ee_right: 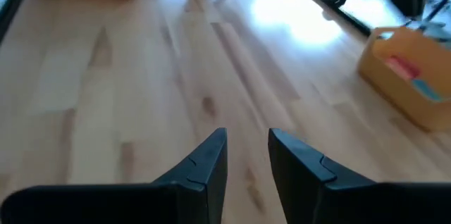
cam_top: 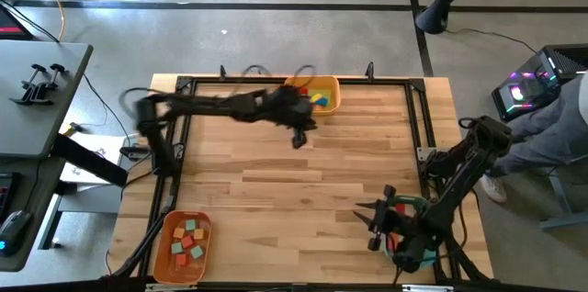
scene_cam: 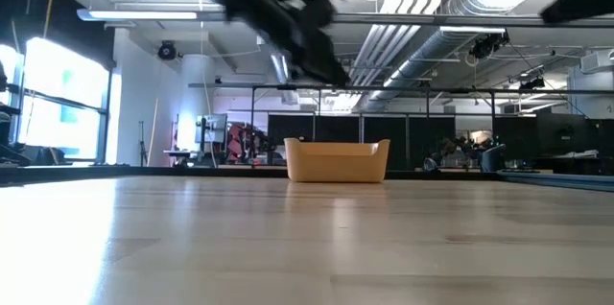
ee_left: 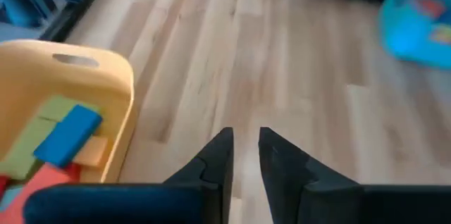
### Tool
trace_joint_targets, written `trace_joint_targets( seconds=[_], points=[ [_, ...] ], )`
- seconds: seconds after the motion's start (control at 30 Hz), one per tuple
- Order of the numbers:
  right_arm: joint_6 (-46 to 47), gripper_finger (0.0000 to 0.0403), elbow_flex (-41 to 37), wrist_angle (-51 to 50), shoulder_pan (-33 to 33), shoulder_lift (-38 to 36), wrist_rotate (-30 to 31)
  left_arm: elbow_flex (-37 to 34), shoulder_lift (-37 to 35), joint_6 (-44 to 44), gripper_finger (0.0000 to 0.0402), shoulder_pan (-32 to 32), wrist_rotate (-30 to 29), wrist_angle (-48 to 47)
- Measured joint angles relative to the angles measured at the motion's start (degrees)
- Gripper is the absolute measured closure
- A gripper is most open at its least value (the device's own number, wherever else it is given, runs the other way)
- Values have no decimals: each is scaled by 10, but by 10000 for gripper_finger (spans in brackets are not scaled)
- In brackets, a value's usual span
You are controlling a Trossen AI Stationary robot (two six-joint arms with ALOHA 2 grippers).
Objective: Sort blocks by size
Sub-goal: Return to Home Position
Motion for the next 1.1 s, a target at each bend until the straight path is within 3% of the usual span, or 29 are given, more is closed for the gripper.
trace_joint_targets(
  seconds=[0.13,0.23,0.37,0.47,0.57,0.7,0.83,1.1],
  points=[
    [15,302,0,1,9,8,-36,-162,-142,-51,363,-35,-18,88],
    [-19,302,0,16,-15,9,-102,-271,-243,-87,369,-71,-59,139],
    [-197,302,-11,140,-86,9,-202,-383,-356,-127,371,-114,-133,172],
    [-380,302,-55,305,-161,6,-343,-434,-423,-156,371,-142,-176,175],
    [-472,302,-99,389,-249,-22,-464,-471,-478,-173,371,-165,-196,171],
    [-534,311,-142,401,-354,-132,-494,-498,-532,-179,371,-188,-197,171],
    [-584,319,-177,390,-431,-291,-529,-503,-567,-167,371,-195,-201,164],
    [-504,320,-241,274,-498,-573,-544,-502,-602,-159,371,-185,-236,166]
  ],
)
